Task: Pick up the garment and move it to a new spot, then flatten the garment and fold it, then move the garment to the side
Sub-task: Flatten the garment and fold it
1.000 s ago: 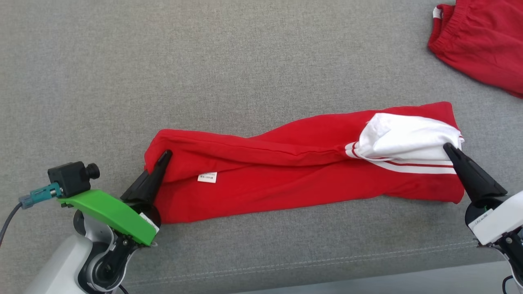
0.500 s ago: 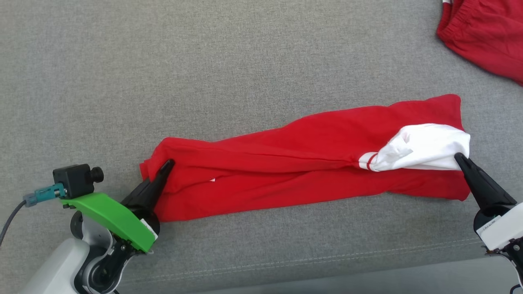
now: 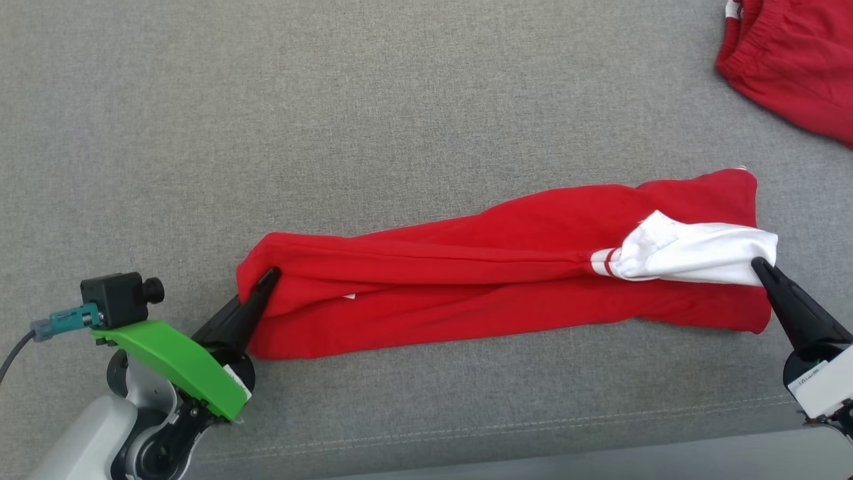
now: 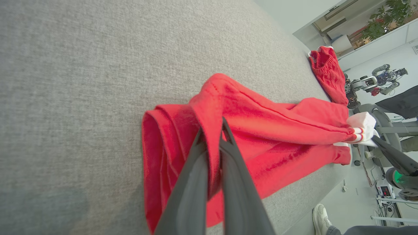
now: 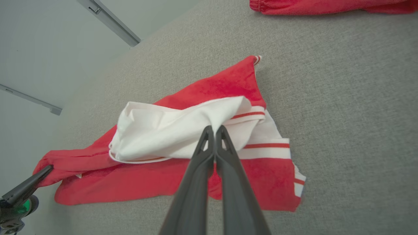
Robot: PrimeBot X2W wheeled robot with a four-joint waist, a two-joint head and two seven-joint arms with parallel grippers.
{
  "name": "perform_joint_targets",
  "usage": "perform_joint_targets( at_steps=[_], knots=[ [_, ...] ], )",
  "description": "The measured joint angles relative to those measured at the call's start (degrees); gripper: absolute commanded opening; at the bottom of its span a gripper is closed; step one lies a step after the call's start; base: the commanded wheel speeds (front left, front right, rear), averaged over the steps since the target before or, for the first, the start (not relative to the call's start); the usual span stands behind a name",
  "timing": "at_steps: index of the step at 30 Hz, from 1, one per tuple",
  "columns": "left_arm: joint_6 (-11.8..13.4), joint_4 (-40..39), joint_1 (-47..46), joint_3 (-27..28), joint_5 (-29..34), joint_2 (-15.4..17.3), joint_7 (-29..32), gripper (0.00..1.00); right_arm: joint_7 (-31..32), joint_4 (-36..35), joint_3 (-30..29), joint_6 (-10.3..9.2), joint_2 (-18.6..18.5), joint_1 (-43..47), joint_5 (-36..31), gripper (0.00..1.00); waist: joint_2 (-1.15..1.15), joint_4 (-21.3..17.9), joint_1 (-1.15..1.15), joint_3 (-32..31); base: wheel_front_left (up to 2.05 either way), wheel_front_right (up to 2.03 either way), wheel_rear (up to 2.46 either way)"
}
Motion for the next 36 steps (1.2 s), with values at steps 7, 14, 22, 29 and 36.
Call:
perform_joint_targets(
  at_steps=[7,14,22,29,36],
  knots=[
    [1.0,-1.8,0.7,-0.4,-0.1,0.0,1.0,0.0,0.8,-1.3,0.3,-0.01,-0.5,1.6,0.3,0.0,0.0,0.5,0.0,1.5,0.0,0.0,0.0],
    [1.5,-1.9,0.5,-0.2,-0.1,-0.1,1.0,0.19,0.9,-1.7,1.3,0.0,-0.4,0.9,0.3,0.0,0.0,1.0,0.0,3.8,0.0,0.0,0.0],
    [1.9,-1.1,0.3,-0.3,-0.1,-0.2,1.3,0.87,1.3,0.0,1.3,-0.33,-0.4,-0.2,-0.2,0.0,0.0,1.3,0.0,4.0,0.0,0.0,0.0],
    [2.4,-0.8,0.3,-0.2,-0.1,-0.1,1.5,1.0,0.9,2.0,0.3,-0.65,-0.1,-0.4,-0.6,0.76,0.0,1.2,0.0,2.8,0.0,0.0,0.0],
    [3.2,-0.8,0.4,-0.3,-0.1,-0.1,1.7,1.0,0.3,2.8,0.2,-1.49,0.7,-0.6,-0.9,1.0,0.0,0.9,0.0,1.4,0.0,0.0,0.0]
  ],
)
